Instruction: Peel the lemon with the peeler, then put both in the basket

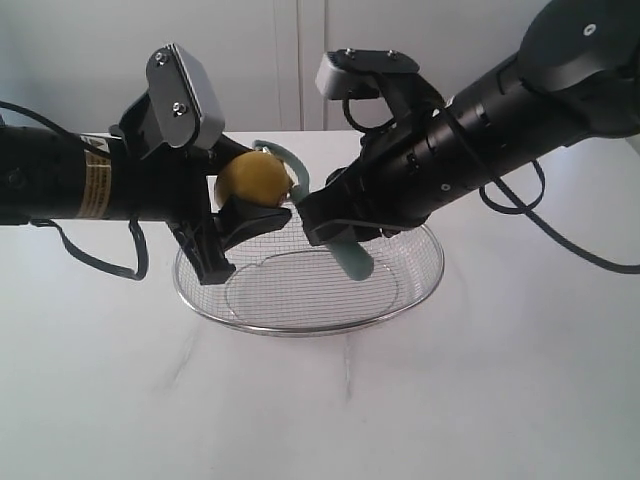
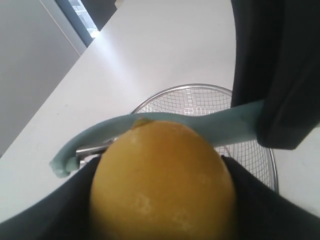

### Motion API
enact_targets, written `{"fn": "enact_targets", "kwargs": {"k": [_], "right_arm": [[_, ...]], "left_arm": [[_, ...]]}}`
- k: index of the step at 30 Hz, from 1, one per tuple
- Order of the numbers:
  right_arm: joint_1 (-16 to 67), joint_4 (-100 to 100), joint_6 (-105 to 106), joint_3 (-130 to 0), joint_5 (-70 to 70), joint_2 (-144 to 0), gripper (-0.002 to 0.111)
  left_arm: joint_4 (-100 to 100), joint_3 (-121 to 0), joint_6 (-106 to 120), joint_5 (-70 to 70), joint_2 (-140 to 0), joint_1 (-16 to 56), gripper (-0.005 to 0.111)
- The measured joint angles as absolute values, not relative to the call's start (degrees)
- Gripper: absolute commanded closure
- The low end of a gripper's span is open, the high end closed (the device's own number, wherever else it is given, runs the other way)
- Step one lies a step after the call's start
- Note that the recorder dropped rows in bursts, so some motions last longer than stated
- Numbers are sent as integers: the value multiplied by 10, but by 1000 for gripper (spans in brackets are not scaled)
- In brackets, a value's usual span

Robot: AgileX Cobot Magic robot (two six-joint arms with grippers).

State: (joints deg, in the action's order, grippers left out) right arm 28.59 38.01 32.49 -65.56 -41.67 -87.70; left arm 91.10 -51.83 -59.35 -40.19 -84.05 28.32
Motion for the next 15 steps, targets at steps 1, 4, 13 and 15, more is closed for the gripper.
{"fn": "enact_targets", "kwargs": {"k": [1, 4, 13, 15], "right_arm": [[286, 375, 316, -656, -415, -876, 108], [286, 361, 302, -656, -406, -875, 108], [286, 352, 283, -656, -365, -875, 108], [286, 352, 281, -656, -365, -870, 108]], "left_arm": [[911, -518, -593, -402, -840, 283, 107], [912, -518, -593, -403, -840, 283, 107], [912, -518, -593, -404, -840, 283, 107], [912, -518, -593, -404, -840, 283, 107]]}}
